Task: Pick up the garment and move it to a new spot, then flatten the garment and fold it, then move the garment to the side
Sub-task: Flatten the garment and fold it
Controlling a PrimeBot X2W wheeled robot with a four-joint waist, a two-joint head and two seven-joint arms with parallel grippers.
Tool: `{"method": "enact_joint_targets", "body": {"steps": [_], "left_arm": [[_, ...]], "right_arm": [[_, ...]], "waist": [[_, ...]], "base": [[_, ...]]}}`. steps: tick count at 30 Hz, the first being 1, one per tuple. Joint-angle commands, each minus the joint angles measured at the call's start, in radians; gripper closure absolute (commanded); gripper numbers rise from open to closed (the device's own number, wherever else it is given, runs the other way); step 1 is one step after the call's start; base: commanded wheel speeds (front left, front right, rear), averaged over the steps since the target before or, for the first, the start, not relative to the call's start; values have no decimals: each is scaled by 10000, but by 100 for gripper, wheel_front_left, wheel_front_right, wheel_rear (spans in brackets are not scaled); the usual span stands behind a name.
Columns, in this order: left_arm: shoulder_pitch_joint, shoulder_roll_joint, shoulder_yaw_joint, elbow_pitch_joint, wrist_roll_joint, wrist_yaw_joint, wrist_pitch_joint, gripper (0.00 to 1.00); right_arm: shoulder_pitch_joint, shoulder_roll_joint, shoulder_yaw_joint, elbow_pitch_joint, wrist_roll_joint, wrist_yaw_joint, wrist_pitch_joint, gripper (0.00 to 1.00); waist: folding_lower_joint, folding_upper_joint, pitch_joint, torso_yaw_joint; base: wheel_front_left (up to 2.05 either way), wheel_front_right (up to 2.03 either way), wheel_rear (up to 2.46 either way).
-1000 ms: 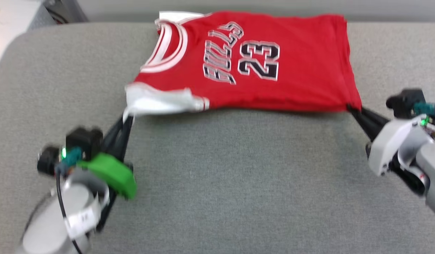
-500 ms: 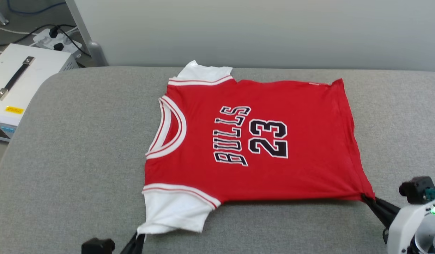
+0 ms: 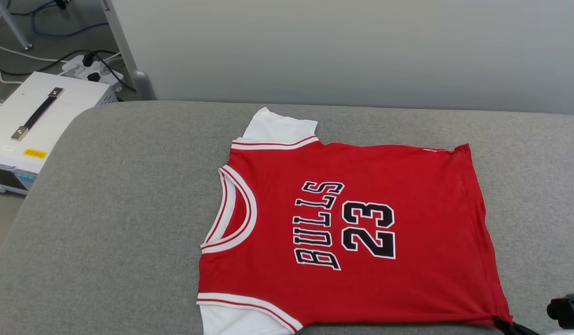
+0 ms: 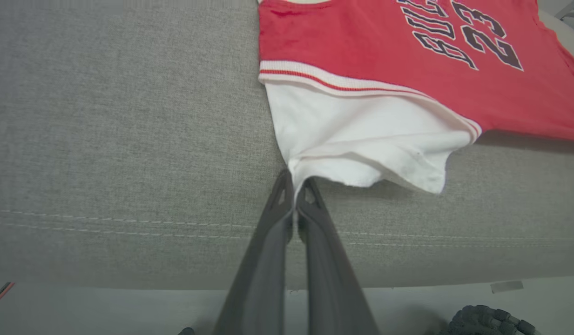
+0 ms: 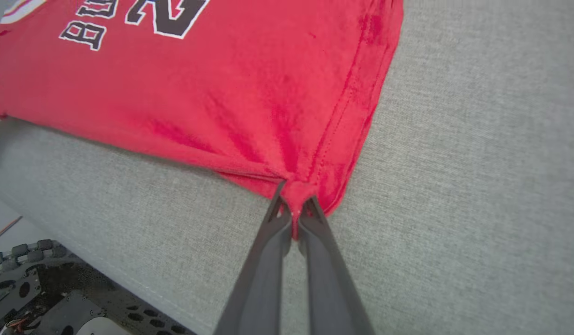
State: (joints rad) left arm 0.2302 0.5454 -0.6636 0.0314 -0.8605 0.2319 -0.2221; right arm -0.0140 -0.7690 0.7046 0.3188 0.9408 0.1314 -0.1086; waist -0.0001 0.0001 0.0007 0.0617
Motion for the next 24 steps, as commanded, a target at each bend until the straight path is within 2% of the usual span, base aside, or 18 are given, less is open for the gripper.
{"method": "enact_joint_targets", "body": {"steps": [1,5,11,17,21,22,24], "left_arm": [[-375,114,37,70,142,-61,20,100],[-2000,232,-24,363,761,-520,212,100],[-3707,174,91,983,989,-1131,408,100],[-5294,157,163,1916,1227,-1716,552,100],[-6285,-30,69,2751,1373,-2159,639,100],[-6936,-229,-28,3506,1449,-2488,673,100],[-7281,-346,-71,3968,1496,-2662,632,100]], "right_arm": [[125,81,-224,-86,-121,-7,84,100],[50,471,-1202,-542,-539,-7,449,100],[-283,797,-2072,-952,-911,-7,830,100],[-904,1055,-2553,-1284,-1235,-7,1341,100],[-1457,1140,-2719,-1311,-1359,-7,1621,100],[-1954,1175,-2733,-1153,-1440,-7,1914,100],[-2291,1196,-2634,-1047,-1462,-7,2113,100]], "waist": [[1,-1,34,34],[1,-1,246,29],[1,-1,655,-208],[1,-1,1303,-484],[1,-1,1774,-603],[1,-1,2128,-700],[1,-1,2335,-763]], "base": [[0,0,0],[0,0,0],[0,0,0],[0,0,0],[0,0,0],[0,0,0],[0,0,0]]}}
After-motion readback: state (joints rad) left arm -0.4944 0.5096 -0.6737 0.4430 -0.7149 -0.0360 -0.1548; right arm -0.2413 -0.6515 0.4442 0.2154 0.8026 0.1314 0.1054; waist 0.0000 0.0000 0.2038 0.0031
